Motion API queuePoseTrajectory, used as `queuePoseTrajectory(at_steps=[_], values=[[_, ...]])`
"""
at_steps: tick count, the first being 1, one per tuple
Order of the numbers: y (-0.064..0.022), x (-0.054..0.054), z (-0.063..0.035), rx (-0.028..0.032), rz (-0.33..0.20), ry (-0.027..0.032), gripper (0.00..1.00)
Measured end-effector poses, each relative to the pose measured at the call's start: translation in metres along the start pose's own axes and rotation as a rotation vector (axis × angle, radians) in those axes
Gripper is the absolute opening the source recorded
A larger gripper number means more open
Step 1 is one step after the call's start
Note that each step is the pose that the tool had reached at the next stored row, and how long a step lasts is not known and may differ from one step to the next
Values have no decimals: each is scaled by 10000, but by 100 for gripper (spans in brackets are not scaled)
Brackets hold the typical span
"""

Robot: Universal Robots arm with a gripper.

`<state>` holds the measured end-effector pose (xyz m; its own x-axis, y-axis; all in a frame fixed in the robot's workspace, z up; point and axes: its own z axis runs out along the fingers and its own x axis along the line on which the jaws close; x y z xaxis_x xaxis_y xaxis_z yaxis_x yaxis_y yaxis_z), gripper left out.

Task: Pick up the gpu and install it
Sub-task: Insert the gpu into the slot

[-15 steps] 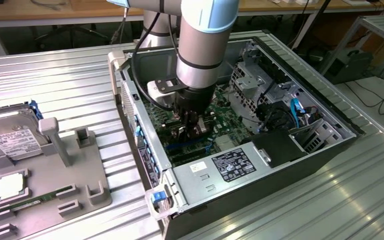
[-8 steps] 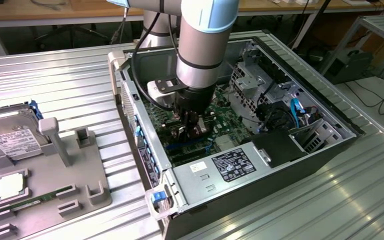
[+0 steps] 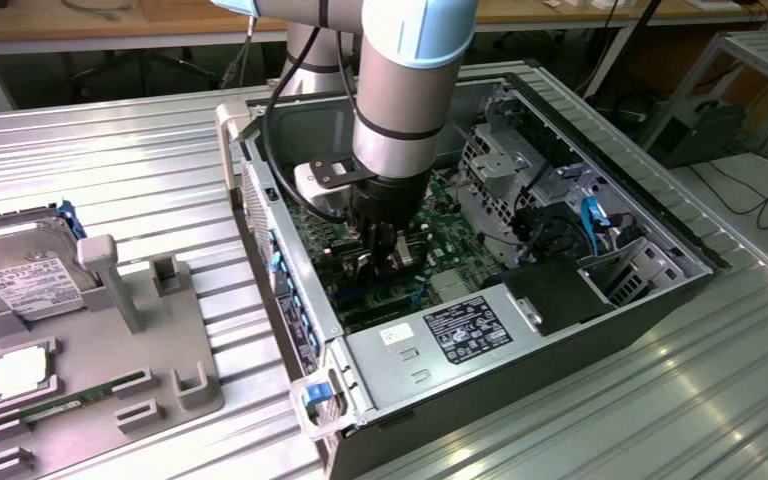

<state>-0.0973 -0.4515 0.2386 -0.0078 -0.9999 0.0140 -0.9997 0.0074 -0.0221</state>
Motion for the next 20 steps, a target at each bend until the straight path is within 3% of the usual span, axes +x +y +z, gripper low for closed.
queuePoseTrajectory(at_steps=[20], values=[[18,-6,28,19,-1,3,28]])
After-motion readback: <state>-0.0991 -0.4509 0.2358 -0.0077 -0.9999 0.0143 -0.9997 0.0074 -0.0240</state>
